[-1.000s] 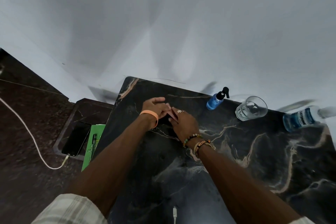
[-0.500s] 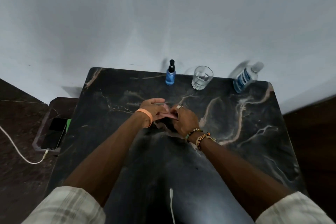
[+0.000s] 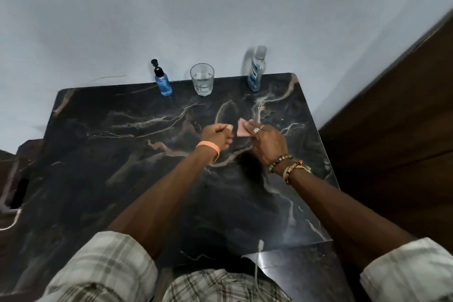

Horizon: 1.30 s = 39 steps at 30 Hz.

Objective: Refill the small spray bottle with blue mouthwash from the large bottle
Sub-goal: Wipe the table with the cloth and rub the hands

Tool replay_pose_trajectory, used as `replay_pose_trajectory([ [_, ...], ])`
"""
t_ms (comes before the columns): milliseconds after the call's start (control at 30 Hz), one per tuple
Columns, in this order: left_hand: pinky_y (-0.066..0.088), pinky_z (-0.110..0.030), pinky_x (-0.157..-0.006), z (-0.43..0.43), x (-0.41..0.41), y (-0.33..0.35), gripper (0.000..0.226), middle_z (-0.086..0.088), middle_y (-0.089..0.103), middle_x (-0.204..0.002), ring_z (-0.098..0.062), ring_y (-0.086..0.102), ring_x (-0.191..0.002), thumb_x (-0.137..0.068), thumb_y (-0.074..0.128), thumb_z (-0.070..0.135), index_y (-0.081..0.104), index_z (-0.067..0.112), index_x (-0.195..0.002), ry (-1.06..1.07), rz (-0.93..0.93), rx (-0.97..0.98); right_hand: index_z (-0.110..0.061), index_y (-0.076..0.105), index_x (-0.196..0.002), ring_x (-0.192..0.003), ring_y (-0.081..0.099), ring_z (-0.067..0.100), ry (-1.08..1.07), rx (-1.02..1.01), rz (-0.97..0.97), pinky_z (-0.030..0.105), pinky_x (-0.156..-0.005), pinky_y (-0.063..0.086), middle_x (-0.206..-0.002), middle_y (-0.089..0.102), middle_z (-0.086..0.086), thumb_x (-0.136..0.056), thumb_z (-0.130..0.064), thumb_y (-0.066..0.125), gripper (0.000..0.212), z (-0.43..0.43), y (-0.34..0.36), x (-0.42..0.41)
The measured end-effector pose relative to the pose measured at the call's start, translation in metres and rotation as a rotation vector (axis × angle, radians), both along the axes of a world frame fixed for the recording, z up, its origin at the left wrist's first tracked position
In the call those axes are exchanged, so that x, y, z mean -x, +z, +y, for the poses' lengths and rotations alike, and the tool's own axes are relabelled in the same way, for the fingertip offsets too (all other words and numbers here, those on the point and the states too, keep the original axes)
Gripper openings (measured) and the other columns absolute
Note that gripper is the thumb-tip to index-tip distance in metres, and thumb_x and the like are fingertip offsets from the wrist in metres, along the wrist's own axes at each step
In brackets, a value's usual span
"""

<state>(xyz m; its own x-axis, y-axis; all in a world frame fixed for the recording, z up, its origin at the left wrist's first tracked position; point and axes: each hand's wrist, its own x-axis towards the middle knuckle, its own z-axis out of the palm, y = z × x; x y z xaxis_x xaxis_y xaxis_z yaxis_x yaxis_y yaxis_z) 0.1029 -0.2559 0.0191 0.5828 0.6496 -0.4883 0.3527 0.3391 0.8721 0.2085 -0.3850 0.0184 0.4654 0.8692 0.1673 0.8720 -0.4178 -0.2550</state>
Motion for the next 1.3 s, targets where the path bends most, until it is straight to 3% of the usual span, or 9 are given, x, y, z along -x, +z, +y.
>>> replay_pose_trajectory([
  [133,0.049,-0.035,-0.085,-0.031,0.024,-0.025,0.016,-0.011,0.069,-0.101,-0.028,0.063,-0.095,-0.089,0.058,0.017,0.068,0.01,-0.1,-0.466,0.359,-0.721,-0.015,0.044,-0.143,-0.108,0.054,0.031,-0.04,0.215,-0.032,0.041,-0.086,0.049,-0.146,0.047,0.005,-0.088,-0.019,0.055,0.057,-0.033,-0.029,-0.008],
  [233,0.035,-0.041,-0.108,-0.051,0.045,-0.049,0.052,-0.015,0.048,-0.14,-0.033,0.042,-0.131,-0.087,0.061,0.032,0.049,0.016,-0.135,-0.662,0.532,-0.782,-0.021,0.039,-0.144,-0.132,0.036,0.028,0.034,0.585,0.056,0.042,-0.101,0.038,-0.152,0.033,0.003,-0.091,-0.043,0.051,0.058,-0.058,-0.063,0.008],
  [300,0.019,-0.043,-0.118,-0.062,0.058,-0.064,0.081,-0.018,0.02,-0.156,-0.035,0.015,-0.145,-0.082,0.067,0.04,0.028,0.012,-0.147,-0.766,0.628,-0.813,-0.022,0.039,-0.143,-0.138,0.028,0.03,0.011,0.507,0.029,0.044,-0.103,0.034,-0.154,0.029,0.006,-0.09,-0.042,0.053,0.058,-0.069,-0.073,0.015],
  [500,0.012,-0.044,-0.119,-0.069,0.078,-0.088,0.109,-0.013,-0.013,-0.159,-0.031,-0.009,-0.147,-0.076,0.074,0.047,0.005,0.011,-0.152,-0.89,0.774,-0.801,-0.029,0.022,-0.152,-0.146,0.013,0.033,0.104,0.467,-0.011,0.046,-0.115,0.021,-0.161,0.014,0.004,-0.099,-0.041,0.038,0.057,-0.073,-0.088,0.003],
  [633,0.013,-0.043,-0.119,-0.069,0.077,-0.089,0.11,-0.01,-0.014,-0.16,-0.028,-0.009,-0.147,-0.073,0.078,0.044,0.007,0.014,-0.152,-0.858,0.758,-0.773,-0.031,0.037,-0.146,-0.125,0.04,0.034,0.03,0.437,-0.001,0.044,-0.1,0.038,-0.153,0.031,0.009,-0.098,-0.043,0.042,0.051,-0.067,-0.091,0.019],
  [800,0.013,-0.042,-0.119,-0.068,0.076,-0.087,0.11,-0.01,-0.013,-0.16,-0.029,-0.01,-0.147,-0.073,0.079,0.04,0.009,0.013,-0.152,-0.835,0.735,-0.748,-0.027,0.041,-0.145,-0.122,0.046,0.034,0.312,0.436,-0.205,0.044,-0.09,0.041,-0.142,0.045,0.014,-0.098,-0.036,0.041,0.047,-0.04,-0.091,-0.001],
  [967,0.01,-0.041,-0.119,-0.068,0.076,-0.089,0.109,-0.008,-0.015,-0.16,-0.027,-0.013,-0.147,-0.075,0.078,0.039,0.006,0.013,-0.153,-0.825,0.728,-0.725,-0.03,0.026,-0.151,-0.132,0.029,0.033,-0.033,0.564,-0.077,0.048,-0.099,0.041,-0.15,0.032,0.006,-0.102,-0.028,0.03,0.049,-0.007,-0.078,-0.094],
  [1200,0.014,-0.044,-0.119,-0.067,0.068,-0.089,0.107,-0.01,-0.015,-0.159,-0.031,-0.011,-0.146,-0.075,0.078,0.035,0.008,0.013,-0.152,-0.849,0.765,-0.714,-0.025,0.034,-0.146,-0.119,0.042,0.033,-0.059,0.495,-0.045,0.047,-0.093,0.043,-0.138,0.046,0.011,-0.101,-0.035,0.036,0.047,-0.013,-0.084,-0.089],
  [1300,0.019,-0.046,-0.118,-0.067,0.062,-0.085,0.106,-0.013,-0.013,-0.159,-0.035,-0.008,-0.146,-0.072,0.08,0.034,0.013,0.01,-0.151,-0.868,0.798,-0.73,-0.025,0.043,-0.141,-0.119,0.042,0.032,-0.312,0.469,0.073,0.047,-0.095,0.039,-0.138,0.047,0.008,-0.098,-0.029,0.039,0.043,0.004,-0.073,-0.105],
])
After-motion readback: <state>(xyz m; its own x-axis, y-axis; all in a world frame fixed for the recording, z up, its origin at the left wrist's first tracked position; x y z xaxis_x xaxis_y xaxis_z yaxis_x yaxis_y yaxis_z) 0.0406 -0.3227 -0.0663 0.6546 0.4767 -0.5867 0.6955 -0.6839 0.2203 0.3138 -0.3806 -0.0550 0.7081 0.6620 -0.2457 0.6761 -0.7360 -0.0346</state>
